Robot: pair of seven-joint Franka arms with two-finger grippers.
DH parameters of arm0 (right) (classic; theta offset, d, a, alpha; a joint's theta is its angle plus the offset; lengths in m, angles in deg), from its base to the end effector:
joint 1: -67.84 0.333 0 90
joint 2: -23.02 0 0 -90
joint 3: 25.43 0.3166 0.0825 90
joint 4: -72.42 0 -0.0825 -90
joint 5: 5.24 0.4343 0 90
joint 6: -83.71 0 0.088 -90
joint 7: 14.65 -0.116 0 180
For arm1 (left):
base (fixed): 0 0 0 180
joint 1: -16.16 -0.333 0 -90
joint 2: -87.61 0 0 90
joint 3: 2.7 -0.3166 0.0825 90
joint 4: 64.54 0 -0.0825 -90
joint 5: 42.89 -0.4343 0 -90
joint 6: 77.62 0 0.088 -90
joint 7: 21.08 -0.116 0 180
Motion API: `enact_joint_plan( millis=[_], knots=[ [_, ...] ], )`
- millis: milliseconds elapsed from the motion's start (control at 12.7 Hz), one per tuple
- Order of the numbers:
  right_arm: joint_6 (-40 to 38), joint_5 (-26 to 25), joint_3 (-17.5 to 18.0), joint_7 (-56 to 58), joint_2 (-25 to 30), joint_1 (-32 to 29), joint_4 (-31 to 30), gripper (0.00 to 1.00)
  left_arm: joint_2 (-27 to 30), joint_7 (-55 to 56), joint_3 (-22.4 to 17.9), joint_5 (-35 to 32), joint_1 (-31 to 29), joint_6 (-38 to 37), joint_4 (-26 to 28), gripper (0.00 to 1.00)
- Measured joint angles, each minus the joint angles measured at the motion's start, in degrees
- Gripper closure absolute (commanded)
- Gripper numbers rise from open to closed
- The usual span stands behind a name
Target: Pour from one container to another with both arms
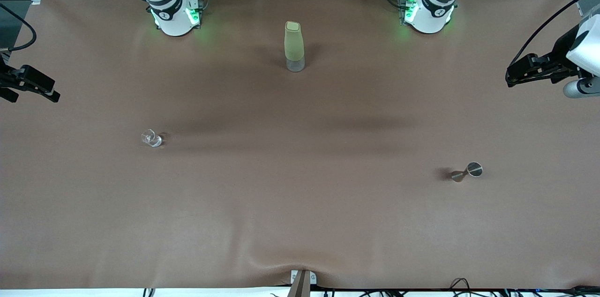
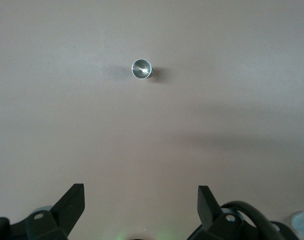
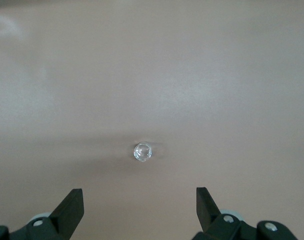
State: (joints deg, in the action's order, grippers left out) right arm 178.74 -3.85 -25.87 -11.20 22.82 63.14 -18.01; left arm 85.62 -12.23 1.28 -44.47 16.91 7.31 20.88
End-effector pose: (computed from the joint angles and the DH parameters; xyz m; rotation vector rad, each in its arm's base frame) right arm 0.6132 -0.0525 0.6182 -3.1204 0.0479 -0.1224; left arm 0.6047 -0.0459 0.6290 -3.1088 -0.1147 0.0621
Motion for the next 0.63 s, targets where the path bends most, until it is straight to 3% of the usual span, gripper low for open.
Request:
enact_joint_plan(
  millis=[628],
  knots=[
    [0.00,0.00,0.00,-0.75,0.00,0.00,0.09,0.00,-0.01,-0.08,-0.45,-0.42,-2.15,0.00,-0.95,0.00]
  ],
)
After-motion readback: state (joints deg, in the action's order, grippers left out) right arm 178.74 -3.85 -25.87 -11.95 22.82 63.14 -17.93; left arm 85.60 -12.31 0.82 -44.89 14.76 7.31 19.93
